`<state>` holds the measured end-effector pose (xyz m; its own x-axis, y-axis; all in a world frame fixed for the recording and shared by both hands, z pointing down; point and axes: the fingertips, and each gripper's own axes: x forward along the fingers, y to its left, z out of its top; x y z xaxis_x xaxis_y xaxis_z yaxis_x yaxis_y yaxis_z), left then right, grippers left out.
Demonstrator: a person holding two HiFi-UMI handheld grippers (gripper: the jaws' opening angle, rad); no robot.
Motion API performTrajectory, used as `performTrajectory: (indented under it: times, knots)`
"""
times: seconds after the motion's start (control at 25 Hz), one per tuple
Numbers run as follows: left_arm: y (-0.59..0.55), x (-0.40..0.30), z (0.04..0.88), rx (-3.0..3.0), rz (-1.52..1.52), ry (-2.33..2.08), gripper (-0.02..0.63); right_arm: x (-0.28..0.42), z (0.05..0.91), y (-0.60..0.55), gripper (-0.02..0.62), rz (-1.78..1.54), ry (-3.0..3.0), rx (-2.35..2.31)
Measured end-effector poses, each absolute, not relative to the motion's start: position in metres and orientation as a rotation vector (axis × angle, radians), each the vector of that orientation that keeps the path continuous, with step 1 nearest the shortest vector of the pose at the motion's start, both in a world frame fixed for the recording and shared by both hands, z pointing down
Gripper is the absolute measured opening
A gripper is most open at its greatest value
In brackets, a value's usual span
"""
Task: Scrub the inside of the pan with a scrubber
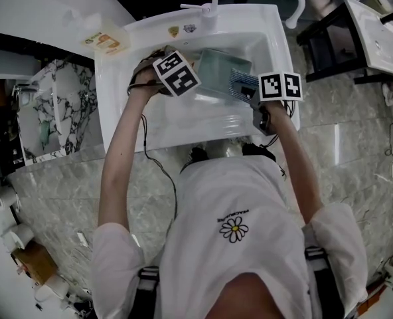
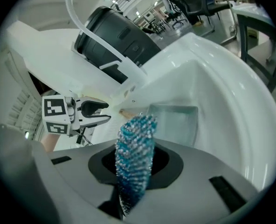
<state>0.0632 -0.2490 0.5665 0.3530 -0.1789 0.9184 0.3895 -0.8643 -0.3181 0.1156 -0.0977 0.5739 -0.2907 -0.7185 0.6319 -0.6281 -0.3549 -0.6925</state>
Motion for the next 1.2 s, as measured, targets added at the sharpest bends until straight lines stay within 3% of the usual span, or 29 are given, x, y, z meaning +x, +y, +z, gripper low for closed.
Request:
performTrajectory:
  times: [0.24, 0.32, 0.52, 0.8, 1.2]
  knots:
    - [-0.235, 0.110, 0.450, -2.584, -1.139, -0.026, 0.183, 0.142, 0.500, -0.120, 0.058, -1.403, 1.864, -2.024]
    - [-0.225, 0.114, 0.404, -2.740, -0.938, 0.037, 0.138, 0.148, 0.471, -0.124, 0.058, -1.235, 1.913, -2.110]
    - [-0.208, 0.091, 0.331, -2.968, -0.529, 0.312, 0.077, 0.143, 0.404, -0.131, 0.058, -0.779, 2.045, -2.278]
    - [-0.192, 0.033, 0.305, -3.092, -0.069, 0.733, 0.021, 0.124, 0.357, -0.121, 0.058, -0.305, 2.037, -2.441]
    - [-0.195, 0.017, 0.304, -2.997, 0.001, 0.865, 0.017, 0.118, 0.363, -0.112, 0.057, -0.219, 1.995, -2.487]
